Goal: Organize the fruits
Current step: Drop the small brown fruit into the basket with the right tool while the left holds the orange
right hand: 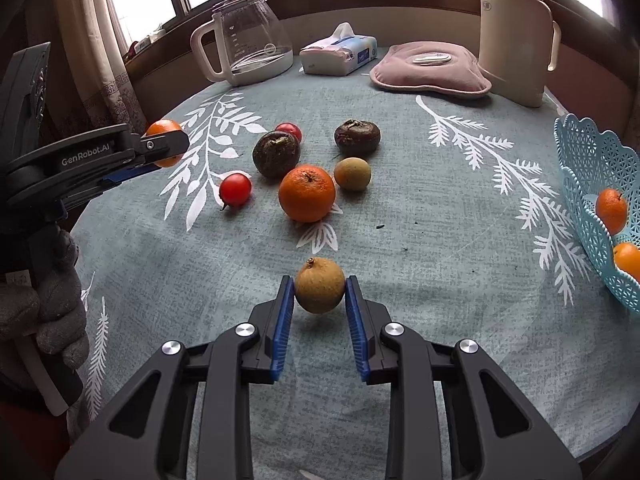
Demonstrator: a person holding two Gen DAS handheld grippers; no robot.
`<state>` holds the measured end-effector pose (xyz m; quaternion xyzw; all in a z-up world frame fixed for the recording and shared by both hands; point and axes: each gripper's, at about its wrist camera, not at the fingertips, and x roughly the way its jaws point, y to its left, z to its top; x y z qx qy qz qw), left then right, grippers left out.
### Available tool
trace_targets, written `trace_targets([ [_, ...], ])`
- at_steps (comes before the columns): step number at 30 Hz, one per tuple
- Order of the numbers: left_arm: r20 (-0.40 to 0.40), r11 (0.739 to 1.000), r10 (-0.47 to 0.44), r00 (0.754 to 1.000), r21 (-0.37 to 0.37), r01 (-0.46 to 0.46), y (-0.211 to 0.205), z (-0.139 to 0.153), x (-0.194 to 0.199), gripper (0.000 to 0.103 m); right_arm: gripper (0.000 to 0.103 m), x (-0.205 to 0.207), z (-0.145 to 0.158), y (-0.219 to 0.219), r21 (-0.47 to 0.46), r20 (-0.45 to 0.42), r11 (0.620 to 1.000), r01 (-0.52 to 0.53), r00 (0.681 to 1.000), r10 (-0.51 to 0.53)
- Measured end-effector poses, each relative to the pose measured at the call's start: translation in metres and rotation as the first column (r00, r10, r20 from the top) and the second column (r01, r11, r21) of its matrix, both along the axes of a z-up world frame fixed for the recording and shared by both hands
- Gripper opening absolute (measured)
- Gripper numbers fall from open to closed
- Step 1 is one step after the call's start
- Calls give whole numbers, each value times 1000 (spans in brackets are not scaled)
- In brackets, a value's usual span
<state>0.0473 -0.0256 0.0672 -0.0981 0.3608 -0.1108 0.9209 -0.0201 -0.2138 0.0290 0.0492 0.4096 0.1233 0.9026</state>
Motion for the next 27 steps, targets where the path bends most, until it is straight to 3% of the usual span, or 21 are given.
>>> trace_targets([
  [13, 48, 1000, -31, 998, 2, 31, -11, 21, -15, 41, 27, -28, 86, -65, 132, 193, 984, 121, 970, -146],
  [27, 108, 997, -72, 992, -3, 73, -23, 45, -35, 41, 27, -46, 115, -163, 206, 247, 911, 358, 881, -403],
])
